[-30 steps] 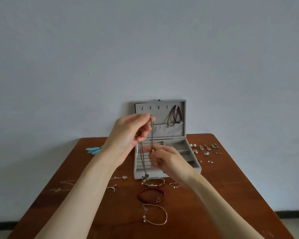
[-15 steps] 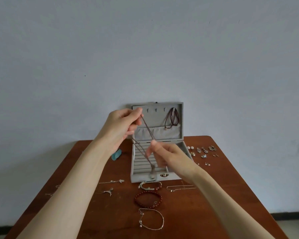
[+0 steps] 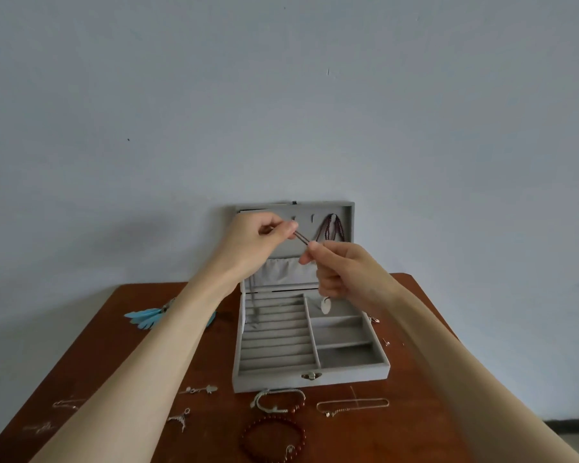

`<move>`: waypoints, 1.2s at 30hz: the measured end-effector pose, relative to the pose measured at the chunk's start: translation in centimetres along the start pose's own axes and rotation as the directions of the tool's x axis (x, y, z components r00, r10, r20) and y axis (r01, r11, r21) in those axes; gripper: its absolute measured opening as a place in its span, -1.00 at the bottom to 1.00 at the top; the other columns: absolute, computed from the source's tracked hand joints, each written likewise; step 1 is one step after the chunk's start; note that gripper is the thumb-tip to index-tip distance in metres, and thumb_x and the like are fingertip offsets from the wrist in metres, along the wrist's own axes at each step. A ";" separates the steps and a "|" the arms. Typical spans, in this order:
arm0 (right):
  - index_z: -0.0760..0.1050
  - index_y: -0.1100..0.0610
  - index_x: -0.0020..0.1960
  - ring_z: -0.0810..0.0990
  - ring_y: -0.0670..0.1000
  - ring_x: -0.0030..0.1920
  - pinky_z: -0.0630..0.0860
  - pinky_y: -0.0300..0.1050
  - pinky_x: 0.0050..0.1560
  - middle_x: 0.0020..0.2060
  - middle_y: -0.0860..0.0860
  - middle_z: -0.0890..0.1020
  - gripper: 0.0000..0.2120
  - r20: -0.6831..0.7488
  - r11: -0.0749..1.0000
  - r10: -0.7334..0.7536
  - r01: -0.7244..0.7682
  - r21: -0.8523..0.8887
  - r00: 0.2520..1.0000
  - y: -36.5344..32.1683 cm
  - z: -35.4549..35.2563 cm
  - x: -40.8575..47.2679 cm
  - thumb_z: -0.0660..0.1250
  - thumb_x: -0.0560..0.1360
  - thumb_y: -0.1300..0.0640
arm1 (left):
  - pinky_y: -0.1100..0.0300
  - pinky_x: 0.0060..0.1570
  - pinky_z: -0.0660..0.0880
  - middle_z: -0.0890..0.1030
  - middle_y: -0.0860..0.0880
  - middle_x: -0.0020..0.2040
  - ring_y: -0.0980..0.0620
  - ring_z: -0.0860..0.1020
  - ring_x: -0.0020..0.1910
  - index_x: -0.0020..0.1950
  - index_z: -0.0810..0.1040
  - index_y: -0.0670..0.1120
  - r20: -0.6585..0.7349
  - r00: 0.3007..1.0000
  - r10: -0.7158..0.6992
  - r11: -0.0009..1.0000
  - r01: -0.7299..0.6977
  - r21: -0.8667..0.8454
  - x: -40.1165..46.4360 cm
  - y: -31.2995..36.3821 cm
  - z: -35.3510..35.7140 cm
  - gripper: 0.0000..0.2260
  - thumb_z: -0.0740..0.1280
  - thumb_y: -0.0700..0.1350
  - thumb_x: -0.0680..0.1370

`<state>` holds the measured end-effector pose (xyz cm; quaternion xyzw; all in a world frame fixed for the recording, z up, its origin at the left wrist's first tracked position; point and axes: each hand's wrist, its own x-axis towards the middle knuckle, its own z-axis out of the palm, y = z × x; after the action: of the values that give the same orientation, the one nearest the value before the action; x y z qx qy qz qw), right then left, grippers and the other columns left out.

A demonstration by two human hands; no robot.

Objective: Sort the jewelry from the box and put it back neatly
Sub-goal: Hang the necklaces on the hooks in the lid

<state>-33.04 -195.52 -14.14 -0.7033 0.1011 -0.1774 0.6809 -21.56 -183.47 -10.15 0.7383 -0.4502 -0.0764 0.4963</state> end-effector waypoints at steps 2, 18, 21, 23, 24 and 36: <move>0.54 0.21 -0.17 0.14 -0.11 -0.55 0.22 -0.30 -0.52 -0.58 -0.10 0.21 -0.75 -0.070 0.999 -0.010 0.008 -0.037 0.997 0.3 -0.8 1.3 0.22 0.56 0.09 | 0.19 -0.11 0.42 0.64 -0.12 -0.15 -0.05 0.56 -0.16 -0.14 0.63 -0.01 -0.002 1.000 -0.001 0.999 0.001 0.041 1.1 -1.1 0.6 -0.85 0.30 0.00 0.53; 0.23 0.10 -0.49 0.29 -0.03 -0.52 0.23 -0.16 -0.45 -0.58 -0.01 0.35 -0.54 -0.486 0.710 -0.396 -0.076 -0.701 0.779 2.6 -3.8 9.6 0.21 0.56 0.05 | 0.12 -0.29 0.25 0.59 -0.12 -0.23 -0.23 0.54 -0.14 -0.23 0.43 -0.10 -0.328 0.926 0.185 0.793 0.057 0.607 8.1 -4.1 7.4 -0.67 0.14 0.09 0.59; 0.21 0.12 -0.50 0.24 -0.01 -0.53 0.19 -0.15 -0.47 -0.59 0.01 0.31 -0.54 -0.545 0.755 -0.367 -0.100 -0.648 0.754 2.8 -3.5 9.9 0.21 0.54 0.06 | 0.12 -0.31 0.24 0.56 -0.15 -0.28 -0.26 0.53 -0.18 -0.34 0.33 -0.10 -0.355 0.921 0.159 0.792 0.096 0.603 8.5 -4.1 7.6 -0.62 0.15 0.09 0.59; 0.20 0.13 -0.51 0.21 -0.01 -0.53 0.18 -0.14 -0.46 -0.59 0.02 0.29 -0.54 -0.579 0.787 -0.344 -0.108 -0.607 0.739 3.0 -3.2 9.9 0.21 0.53 0.08 | 0.11 -0.32 0.25 0.51 -0.13 -0.31 -0.24 0.52 -0.21 -0.36 0.34 -0.10 -0.358 0.923 0.142 0.795 0.109 0.596 8.9 -4.1 7.8 -0.61 0.15 0.09 0.58; 0.20 0.13 -0.51 0.20 0.00 -0.53 0.18 -0.14 -0.46 -0.60 0.02 0.28 -0.54 -0.594 0.802 -0.329 -0.114 -0.586 0.734 3.0 -3.2 10.0 0.21 0.53 0.08 | 0.11 -0.33 0.26 0.50 -0.11 -0.33 -0.22 0.51 -0.22 -0.37 0.37 -0.10 -0.357 0.925 0.133 0.802 0.111 0.587 9.0 -4.1 7.9 -0.61 0.15 0.09 0.58; 0.52 0.17 -0.34 0.44 0.04 -0.46 0.46 -0.02 -0.28 -0.54 0.02 0.47 -0.62 -0.623 0.944 0.030 -0.227 -0.239 0.782 5.0 -2.2 7.6 0.17 0.57 0.04 | 0.28 -0.45 0.47 0.61 0.00 -0.38 0.13 0.47 -0.61 -0.13 0.58 -0.08 -0.188 0.932 -0.309 0.950 0.312 -0.016 6.5 -6.1 7.6 -0.75 0.18 -0.03 0.60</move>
<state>-26.45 -200.71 -18.25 -0.6947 0.3898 -0.3298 0.5066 -18.45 -192.69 -16.59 0.8076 -0.2793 -0.0804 0.5131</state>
